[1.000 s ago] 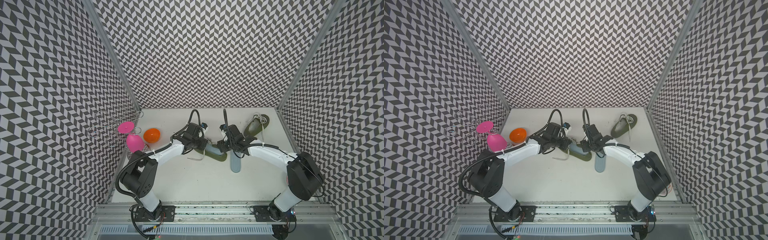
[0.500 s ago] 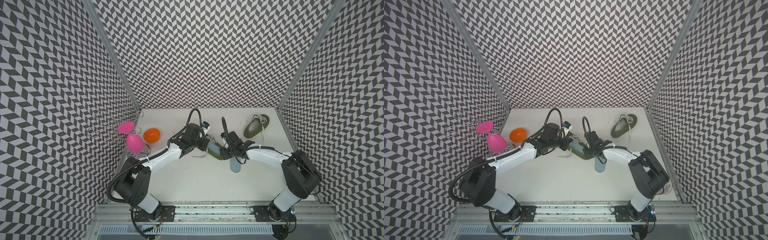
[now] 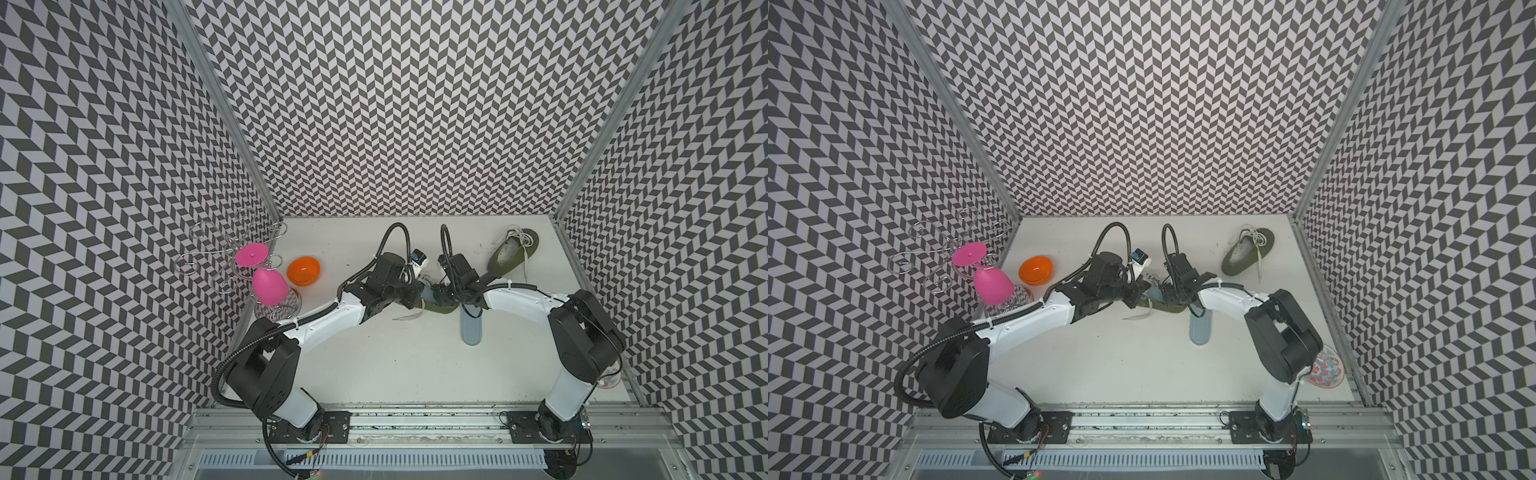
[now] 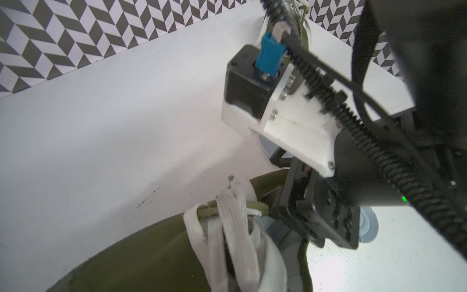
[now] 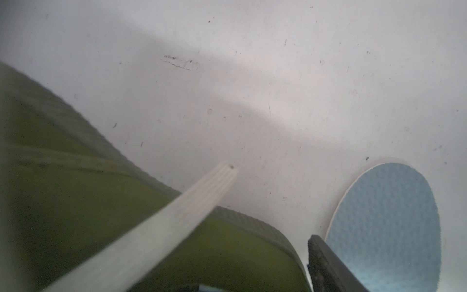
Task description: Insert the insole into the shoe
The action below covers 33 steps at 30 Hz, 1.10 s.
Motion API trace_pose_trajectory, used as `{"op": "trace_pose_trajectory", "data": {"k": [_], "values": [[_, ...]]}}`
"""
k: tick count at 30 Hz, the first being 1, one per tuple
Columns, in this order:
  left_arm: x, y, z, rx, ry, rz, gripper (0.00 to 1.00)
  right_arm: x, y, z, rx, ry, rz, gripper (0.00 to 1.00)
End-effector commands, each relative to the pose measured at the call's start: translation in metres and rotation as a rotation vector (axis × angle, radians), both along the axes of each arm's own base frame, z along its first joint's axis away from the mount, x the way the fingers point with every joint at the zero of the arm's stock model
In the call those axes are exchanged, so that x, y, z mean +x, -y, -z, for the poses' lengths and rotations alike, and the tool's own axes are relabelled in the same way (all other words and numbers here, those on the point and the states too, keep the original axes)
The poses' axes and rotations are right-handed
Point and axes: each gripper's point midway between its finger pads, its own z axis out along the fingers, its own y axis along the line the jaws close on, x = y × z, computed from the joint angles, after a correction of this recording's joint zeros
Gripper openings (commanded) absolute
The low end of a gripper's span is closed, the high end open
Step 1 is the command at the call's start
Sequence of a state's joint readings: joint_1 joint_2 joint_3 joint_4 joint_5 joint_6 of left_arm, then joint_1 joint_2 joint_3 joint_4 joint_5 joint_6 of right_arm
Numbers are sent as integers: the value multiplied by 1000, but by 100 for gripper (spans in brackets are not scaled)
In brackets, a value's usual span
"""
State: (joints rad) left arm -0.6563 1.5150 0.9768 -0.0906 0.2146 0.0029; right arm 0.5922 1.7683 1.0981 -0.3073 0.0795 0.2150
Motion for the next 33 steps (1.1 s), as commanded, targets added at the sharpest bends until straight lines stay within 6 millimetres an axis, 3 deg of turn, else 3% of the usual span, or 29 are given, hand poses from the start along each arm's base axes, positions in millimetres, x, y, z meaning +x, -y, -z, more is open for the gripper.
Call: {"op": "trace_pose_trajectory", "data": {"k": [1,5,9,12,18,22,25,30,33], "values": [[8,7,-62,-133,151,1,0,7,27,11,-11,6,86,66],[18,-8,-57,-109,148,-65,0,1,52,6,-34,20,127,67],[21,-11,-53,-98,149,-80,0,-9,60,-1,-37,15,121,67],[21,-11,-49,-78,159,-77,0,-11,56,-15,-6,28,110,67],[30,-19,-37,8,209,-121,0,-8,37,-78,167,117,88,66],[39,-20,-33,40,222,-139,0,-11,22,-100,259,133,33,63],[43,-18,-26,65,217,-134,0,-15,13,-96,287,108,-8,64],[48,-14,-6,153,226,-81,0,-13,14,-66,214,82,-46,64],[61,-18,6,269,241,-77,0,-12,15,-43,175,23,-47,63]]}}
